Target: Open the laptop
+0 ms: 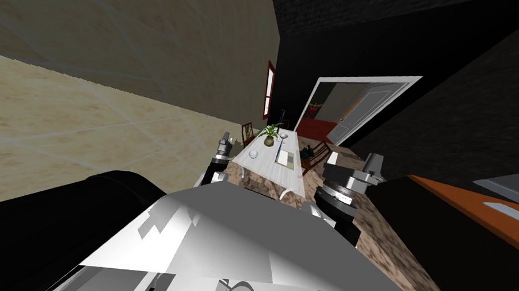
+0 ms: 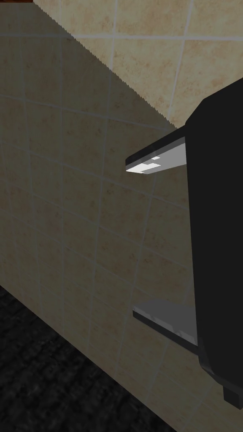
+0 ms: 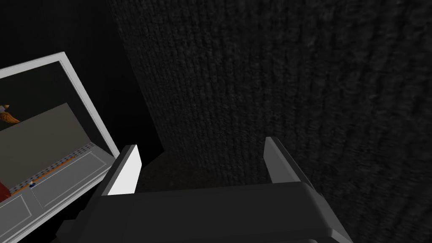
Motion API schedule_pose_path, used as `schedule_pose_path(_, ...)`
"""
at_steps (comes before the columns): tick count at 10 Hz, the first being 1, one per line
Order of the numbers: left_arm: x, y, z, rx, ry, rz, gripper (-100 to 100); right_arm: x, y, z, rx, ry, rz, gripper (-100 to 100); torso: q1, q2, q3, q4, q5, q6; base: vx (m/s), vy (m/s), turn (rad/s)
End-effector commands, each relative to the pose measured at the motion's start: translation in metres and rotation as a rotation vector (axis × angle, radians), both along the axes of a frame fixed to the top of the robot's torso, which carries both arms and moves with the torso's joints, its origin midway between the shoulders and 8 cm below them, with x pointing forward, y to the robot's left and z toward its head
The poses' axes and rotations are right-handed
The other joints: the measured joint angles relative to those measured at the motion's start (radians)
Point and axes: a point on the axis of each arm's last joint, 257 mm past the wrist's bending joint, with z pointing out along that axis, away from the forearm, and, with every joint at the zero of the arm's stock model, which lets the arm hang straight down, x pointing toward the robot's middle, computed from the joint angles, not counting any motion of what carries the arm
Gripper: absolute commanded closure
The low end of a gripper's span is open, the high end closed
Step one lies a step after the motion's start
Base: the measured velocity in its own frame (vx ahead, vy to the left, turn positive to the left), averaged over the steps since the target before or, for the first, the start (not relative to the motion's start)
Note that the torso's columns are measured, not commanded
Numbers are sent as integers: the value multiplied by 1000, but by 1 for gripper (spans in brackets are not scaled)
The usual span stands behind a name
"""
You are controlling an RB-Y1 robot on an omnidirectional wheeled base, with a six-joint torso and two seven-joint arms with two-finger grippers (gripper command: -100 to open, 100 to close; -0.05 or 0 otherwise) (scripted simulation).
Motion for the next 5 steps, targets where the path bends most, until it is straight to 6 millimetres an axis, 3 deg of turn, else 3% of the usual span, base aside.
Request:
schedule_pose_path(1,0,0,0,0,0,0,0,0,0,0,0,0,0,0,0,74,-148,74,0,0,0,0,0)
schedule_pose_path(2,0,0,0,0,0,0,0,0,0,0,0,0,0,0,0,148,-295,148,0,0,0,0,0)
schedule_pose_path(3,0,0,0,0,0,0,0,4,7,-4,-55,21,9,-100,0,221,-443,221,0,0,5,10,15)
schedule_pose_path(5,0,0,0,0,1,0,0,13,15,-12,-147,57,5,-100,1,264,-531,264,0,0,3,22,32)
